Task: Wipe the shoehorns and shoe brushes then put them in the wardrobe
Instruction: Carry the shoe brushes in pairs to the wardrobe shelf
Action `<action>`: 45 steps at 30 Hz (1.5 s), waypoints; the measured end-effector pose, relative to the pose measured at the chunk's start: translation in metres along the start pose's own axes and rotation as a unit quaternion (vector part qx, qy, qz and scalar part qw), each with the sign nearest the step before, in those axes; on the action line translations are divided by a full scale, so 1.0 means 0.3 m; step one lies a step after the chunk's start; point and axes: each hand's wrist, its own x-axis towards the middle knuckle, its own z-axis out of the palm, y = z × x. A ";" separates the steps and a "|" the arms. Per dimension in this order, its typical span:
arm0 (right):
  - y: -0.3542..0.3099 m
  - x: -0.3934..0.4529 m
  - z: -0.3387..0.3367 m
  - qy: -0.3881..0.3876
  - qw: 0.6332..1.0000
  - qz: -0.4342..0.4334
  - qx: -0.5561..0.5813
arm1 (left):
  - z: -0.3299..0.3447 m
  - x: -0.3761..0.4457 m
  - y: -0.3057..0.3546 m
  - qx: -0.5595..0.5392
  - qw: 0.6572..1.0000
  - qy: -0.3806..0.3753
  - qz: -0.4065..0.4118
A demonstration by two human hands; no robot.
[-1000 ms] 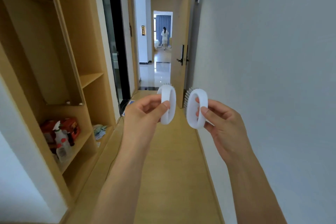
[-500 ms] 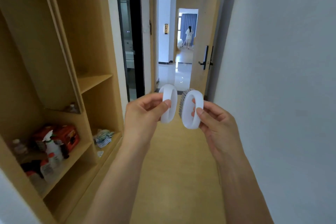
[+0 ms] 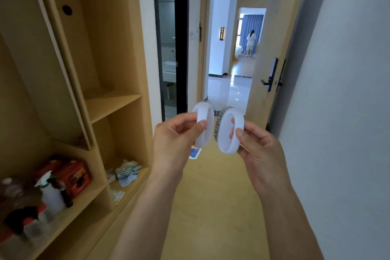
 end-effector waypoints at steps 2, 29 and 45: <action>0.055 0.117 0.001 -0.012 1.000 -0.003 0.000 | 0.031 0.109 -0.060 -0.002 1.000 -0.005 0.001; 0.853 1.807 0.643 -0.172 0.983 0.047 0.033 | -0.179 1.765 -0.719 0.051 0.989 0.138 0.008; 1.289 2.513 1.256 -0.363 0.918 0.151 0.043 | -0.484 2.435 -0.942 0.133 0.902 0.411 -0.013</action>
